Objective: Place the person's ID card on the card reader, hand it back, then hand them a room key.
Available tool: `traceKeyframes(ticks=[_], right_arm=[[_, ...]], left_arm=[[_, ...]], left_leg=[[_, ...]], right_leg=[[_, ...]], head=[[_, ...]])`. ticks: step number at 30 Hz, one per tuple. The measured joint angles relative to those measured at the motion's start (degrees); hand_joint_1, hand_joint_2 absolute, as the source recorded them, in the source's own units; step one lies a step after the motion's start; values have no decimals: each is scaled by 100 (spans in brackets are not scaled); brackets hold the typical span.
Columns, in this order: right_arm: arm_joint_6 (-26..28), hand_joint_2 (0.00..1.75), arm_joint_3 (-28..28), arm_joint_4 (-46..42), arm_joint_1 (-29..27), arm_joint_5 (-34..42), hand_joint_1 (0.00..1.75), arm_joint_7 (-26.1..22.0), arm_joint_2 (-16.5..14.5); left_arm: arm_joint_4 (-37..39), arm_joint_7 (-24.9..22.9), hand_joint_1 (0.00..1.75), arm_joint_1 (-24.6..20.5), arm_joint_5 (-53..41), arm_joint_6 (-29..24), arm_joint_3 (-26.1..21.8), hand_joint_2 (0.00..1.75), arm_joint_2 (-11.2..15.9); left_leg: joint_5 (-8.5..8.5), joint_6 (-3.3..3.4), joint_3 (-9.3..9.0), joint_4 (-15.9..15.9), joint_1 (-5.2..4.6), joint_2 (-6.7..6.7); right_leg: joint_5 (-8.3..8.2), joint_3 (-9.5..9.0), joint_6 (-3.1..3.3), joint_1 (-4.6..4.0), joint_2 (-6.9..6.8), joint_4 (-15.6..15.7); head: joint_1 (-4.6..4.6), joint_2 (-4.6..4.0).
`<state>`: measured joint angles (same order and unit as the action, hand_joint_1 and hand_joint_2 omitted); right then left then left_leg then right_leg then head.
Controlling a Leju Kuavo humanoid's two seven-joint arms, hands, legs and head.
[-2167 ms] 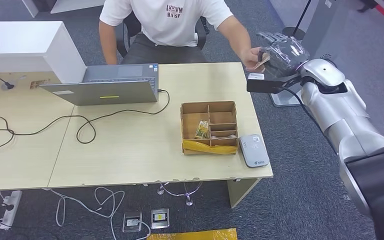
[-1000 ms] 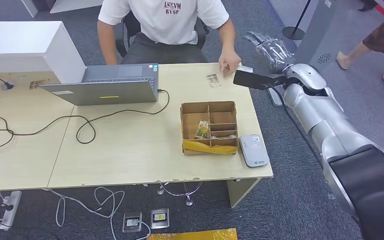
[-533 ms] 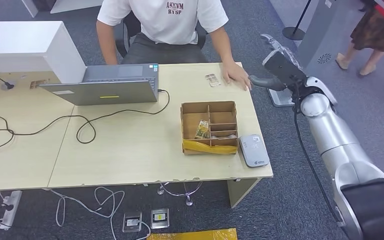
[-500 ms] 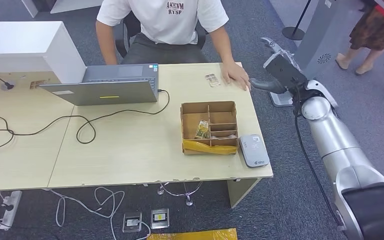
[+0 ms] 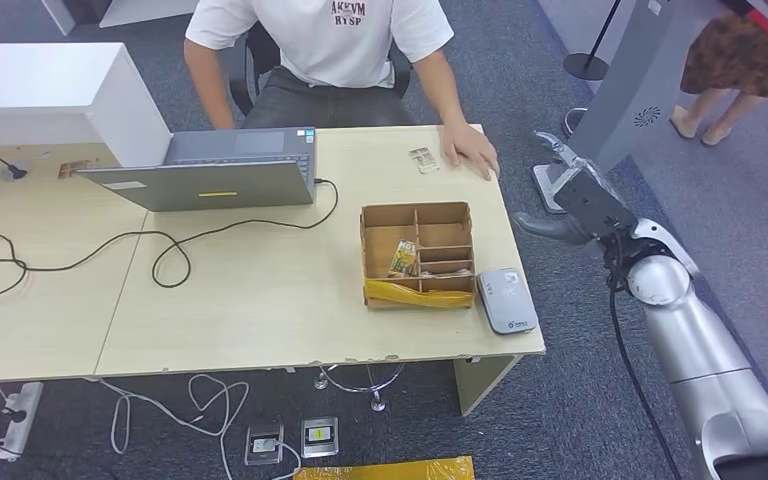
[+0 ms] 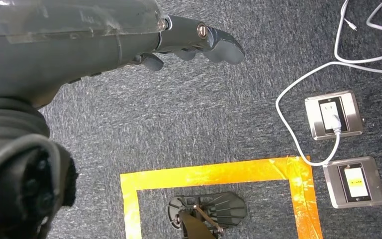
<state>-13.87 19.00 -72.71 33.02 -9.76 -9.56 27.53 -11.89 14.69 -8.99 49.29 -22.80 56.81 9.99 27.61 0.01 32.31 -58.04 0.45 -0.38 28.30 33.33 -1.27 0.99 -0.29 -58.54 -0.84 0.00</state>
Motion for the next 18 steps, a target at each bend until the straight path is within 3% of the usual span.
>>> traceKeyframes(ticks=[18], right_arm=[[-332, 175, -58, -379, -703, -519, 0, 342, 332]], left_arm=[[2, -90, 0, -2, -2, 87, 0, 0, 57]], left_leg=[[0, 0, 1, 0, 0, 0]], right_leg=[[1, 0, 0, 0, -2, 0]], head=[[1, 0]])
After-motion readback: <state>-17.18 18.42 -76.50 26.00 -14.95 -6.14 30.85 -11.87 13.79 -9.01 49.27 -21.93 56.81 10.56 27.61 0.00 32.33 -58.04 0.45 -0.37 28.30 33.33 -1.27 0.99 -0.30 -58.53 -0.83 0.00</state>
